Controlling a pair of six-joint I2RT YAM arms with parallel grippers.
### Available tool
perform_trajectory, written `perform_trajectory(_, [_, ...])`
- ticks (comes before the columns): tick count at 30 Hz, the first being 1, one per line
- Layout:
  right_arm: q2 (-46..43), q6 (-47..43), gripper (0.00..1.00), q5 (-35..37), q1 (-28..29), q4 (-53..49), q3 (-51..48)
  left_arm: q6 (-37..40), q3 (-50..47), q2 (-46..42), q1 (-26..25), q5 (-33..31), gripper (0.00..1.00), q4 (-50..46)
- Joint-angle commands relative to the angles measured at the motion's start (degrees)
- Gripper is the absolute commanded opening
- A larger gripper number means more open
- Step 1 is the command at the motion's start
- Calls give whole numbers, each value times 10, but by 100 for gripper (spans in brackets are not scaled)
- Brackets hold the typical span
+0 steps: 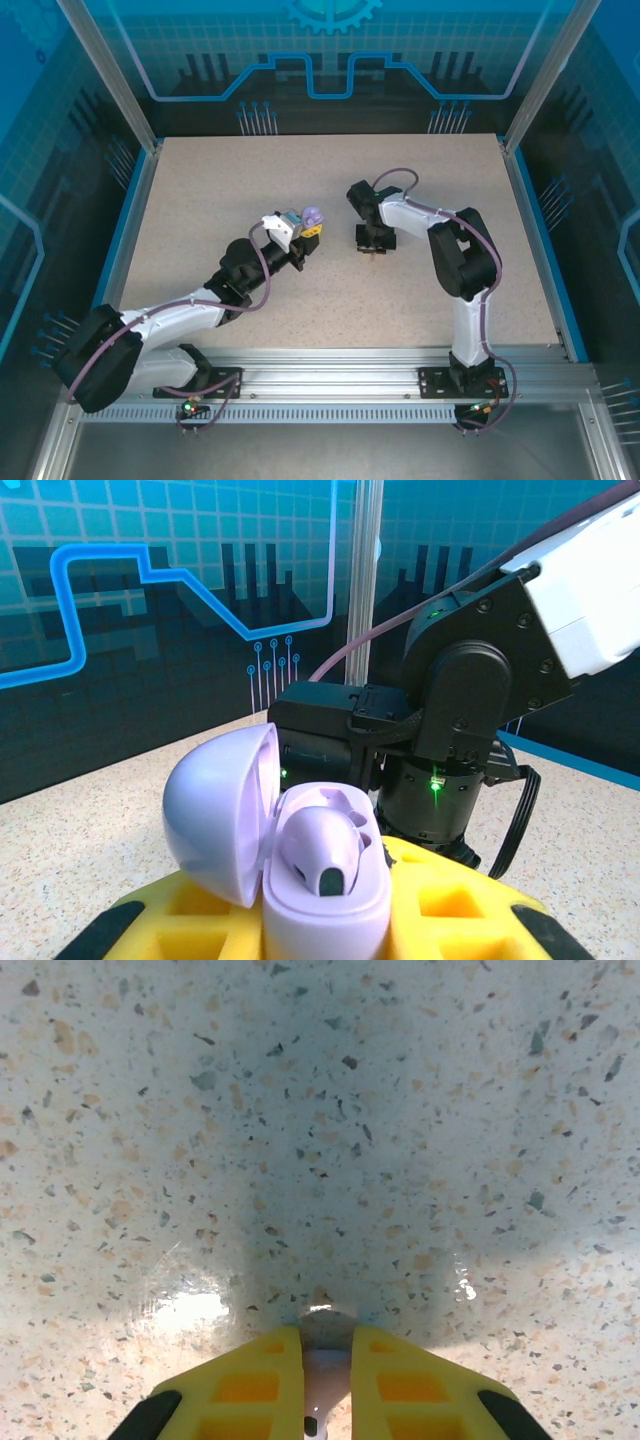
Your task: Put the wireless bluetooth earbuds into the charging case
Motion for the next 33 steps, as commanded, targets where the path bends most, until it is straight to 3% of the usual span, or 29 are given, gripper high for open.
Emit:
perform_trajectory(1, [-28,-18,5,-45,1,28,-36,-1,22,4,-1,5,0,19])
perform_trajectory(16, [-266,-72,7,-109,0,202,-163,12,30,11,0,6,0,16])
perform_trajectory(25, [-423,-101,7,-133,-8,216,-132,31,49,24,-1,45,0,23])
perform_trajectory(33, [-497,-127,8,-151,-11,241,-84,87,74,61,-1,102,0,67])
